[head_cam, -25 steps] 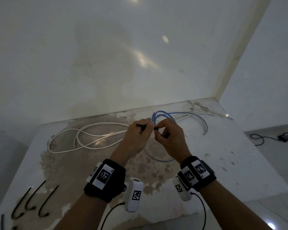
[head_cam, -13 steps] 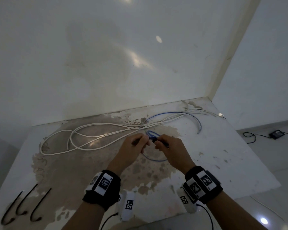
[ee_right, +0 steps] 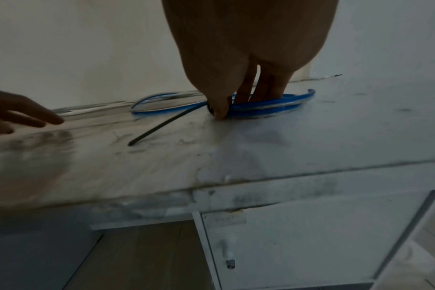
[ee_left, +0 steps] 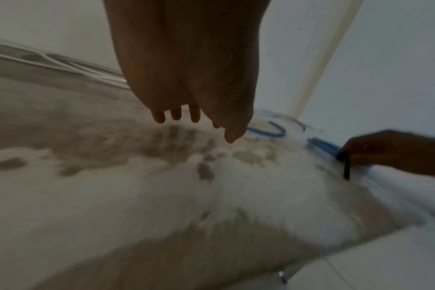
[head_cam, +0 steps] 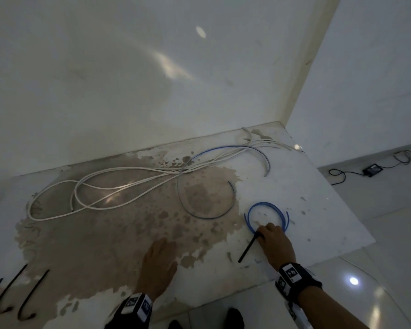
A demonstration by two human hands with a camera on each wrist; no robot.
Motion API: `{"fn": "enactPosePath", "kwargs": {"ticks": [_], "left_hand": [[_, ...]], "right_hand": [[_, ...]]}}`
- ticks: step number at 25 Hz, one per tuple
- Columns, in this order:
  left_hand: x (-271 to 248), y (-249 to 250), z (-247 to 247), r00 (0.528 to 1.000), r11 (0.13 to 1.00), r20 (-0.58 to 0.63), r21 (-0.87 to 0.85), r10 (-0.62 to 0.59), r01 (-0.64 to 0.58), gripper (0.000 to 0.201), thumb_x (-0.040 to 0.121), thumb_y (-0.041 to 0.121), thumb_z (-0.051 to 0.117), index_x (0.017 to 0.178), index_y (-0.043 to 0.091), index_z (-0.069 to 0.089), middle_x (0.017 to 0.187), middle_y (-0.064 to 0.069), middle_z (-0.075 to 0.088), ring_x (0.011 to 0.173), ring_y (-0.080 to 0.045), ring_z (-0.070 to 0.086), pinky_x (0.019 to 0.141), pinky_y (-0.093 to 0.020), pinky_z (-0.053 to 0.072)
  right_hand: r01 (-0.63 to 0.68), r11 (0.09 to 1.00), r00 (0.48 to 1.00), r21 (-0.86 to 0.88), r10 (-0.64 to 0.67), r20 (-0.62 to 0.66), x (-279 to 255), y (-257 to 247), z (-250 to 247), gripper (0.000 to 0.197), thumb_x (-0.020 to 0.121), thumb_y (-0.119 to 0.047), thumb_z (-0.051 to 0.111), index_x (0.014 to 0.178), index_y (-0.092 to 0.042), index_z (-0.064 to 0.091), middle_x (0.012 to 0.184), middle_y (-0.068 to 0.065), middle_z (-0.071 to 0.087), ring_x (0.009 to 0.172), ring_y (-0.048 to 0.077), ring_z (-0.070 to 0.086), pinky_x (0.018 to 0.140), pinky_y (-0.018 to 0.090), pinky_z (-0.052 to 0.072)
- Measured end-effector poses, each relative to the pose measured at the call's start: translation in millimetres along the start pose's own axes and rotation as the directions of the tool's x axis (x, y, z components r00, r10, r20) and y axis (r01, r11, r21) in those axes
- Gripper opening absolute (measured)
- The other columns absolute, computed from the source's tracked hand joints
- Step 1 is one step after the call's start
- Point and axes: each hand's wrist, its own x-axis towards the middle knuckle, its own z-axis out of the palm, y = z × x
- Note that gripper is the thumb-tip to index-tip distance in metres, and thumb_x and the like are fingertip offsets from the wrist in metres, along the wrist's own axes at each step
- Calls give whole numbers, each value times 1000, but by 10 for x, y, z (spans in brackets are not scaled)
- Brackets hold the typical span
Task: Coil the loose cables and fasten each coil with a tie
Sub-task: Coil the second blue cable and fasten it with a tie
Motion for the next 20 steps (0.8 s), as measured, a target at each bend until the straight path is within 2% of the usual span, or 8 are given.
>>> {"fn": "enactPosePath", "kwargs": {"ticks": [1, 4, 6, 9, 11, 15, 18, 20], "left_hand": [[-31, -69, 78, 1000, 999, 2, 51, -18, 18, 79, 78, 60, 15, 148, 29, 36, 159, -1, 26, 148, -25, 21, 115, -43, 27], [-87, -70, 128, 1000, 996, 0, 89, -13, 13, 64, 79, 48, 35, 135, 26, 56, 146, -6, 50, 136, -27, 42, 100, -47, 46], [-89, -58, 142, 999, 995, -36, 96, -17, 20, 62, 75, 45, 42, 131, 25, 59, 140, -6, 55, 131, -24, 40, 96, -46, 48], [-106, -63, 155, 997, 995, -73, 98, 16, -9, 61, 74, 44, 44, 130, 24, 59, 138, -6, 58, 129, -22, 38, 97, -38, 40], [-129, -50, 151, 997, 997, -63, 66, 32, -28, 61, 74, 43, 46, 130, 25, 57, 137, -7, 58, 128, -23, 39, 100, -34, 30], [-135, -30, 148, 996, 999, -84, -7, 35, -36, 61, 72, 41, 48, 129, 23, 61, 137, -7, 58, 131, -24, 37, 114, -18, 5], [-136, -60, 153, 998, 999, -37, 3, 44, -44, 62, 69, 40, 49, 129, 26, 59, 137, -6, 57, 131, -24, 38, 106, -27, 24], [-116, -84, 170, 997, 998, -50, 11, 54, -54, 63, 68, 42, 49, 130, 28, 57, 138, -4, 56, 128, -25, 45, 97, -34, 34]], "right_hand": [[8, 1000, 1000, 9, -8, -16, -15, 14, 26, 6, 88, -16, 68, 94, -15, 67, 91, 4, 61, 82, 24, 55, 63, 27, 42], [32, 999, 999, 26, -32, -11, 17, 55, -11, 16, 83, -17, 69, 99, -16, 70, 91, 2, 62, 82, 23, 57, 65, 26, 44], [60, 997, 998, 51, -59, -22, 194, -40, -93, 20, 85, -16, 66, 104, -15, 70, 96, 4, 63, 88, 26, 59, 69, 30, 49], [199, 979, 980, 42, -200, 23, 606, -397, -154, 29, 88, -19, 64, 116, -18, 67, 115, 10, 59, 101, 31, 57, 83, 40, 50], [278, 956, 955, -95, -264, 137, 825, -590, -89, 32, 90, -24, 59, 123, -23, 61, 125, 9, 52, 108, 33, 52, 90, 43, 45], [300, 909, 953, -291, -275, 126, 1024, -738, -59, 6, 90, -23, 62, 94, -20, 63, 107, 7, 59, 93, 31, 57, 80, 40, 45], [410, 899, 905, -155, -380, 194, 1076, -795, -209, 11, 96, -27, 51, 99, -20, 60, 98, 2, 63, 95, 26, 57, 91, 38, 40], [409, 904, 879, 127, -427, 210, 1053, -924, -431, 8, 97, -29, 52, 96, -23, 58, 83, -4, 63, 82, 20, 60, 85, 33, 44]]}}
